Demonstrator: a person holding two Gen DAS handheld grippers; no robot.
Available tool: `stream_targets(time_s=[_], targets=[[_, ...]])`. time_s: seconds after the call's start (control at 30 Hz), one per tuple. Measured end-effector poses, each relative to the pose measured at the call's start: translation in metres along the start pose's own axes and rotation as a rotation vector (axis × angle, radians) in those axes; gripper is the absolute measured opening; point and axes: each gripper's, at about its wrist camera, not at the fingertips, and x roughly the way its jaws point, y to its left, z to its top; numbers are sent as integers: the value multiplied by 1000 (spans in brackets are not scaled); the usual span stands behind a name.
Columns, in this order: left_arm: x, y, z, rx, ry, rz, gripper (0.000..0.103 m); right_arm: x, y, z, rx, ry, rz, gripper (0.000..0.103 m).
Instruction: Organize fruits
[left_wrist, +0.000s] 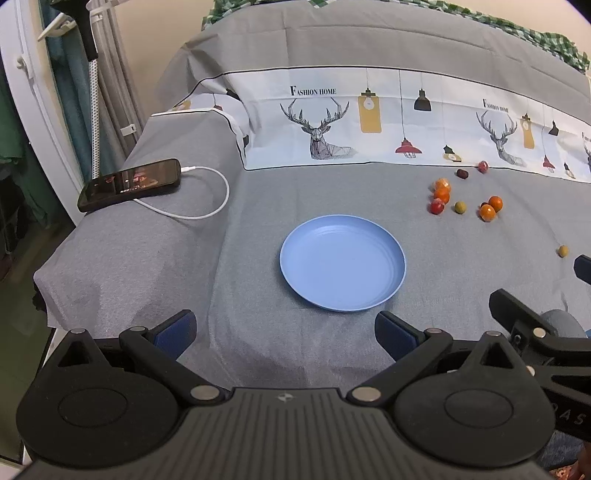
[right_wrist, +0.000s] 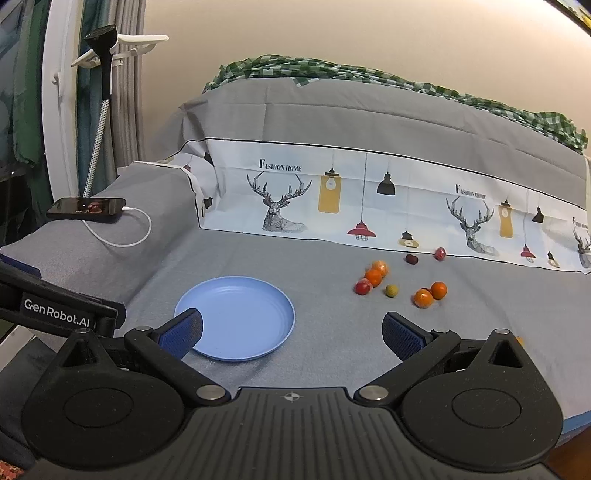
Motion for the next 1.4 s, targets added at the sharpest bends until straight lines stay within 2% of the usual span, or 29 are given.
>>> stream_targets(time_s=[0.3,0.93,1.2,1.4], targets=[[-4,1,2,-3,-7,15,103,-1,-4,1,26,-13,-10,103],[15,-7,5,31,49,41,103,21,-15,-3,68,43,10,103],[35,-33,16,92,93,22,103,37,-45,-6,153,70,-22,103],[55,-68,31,149,127,-14,103,56,-89,-7,256,83,-94,103]])
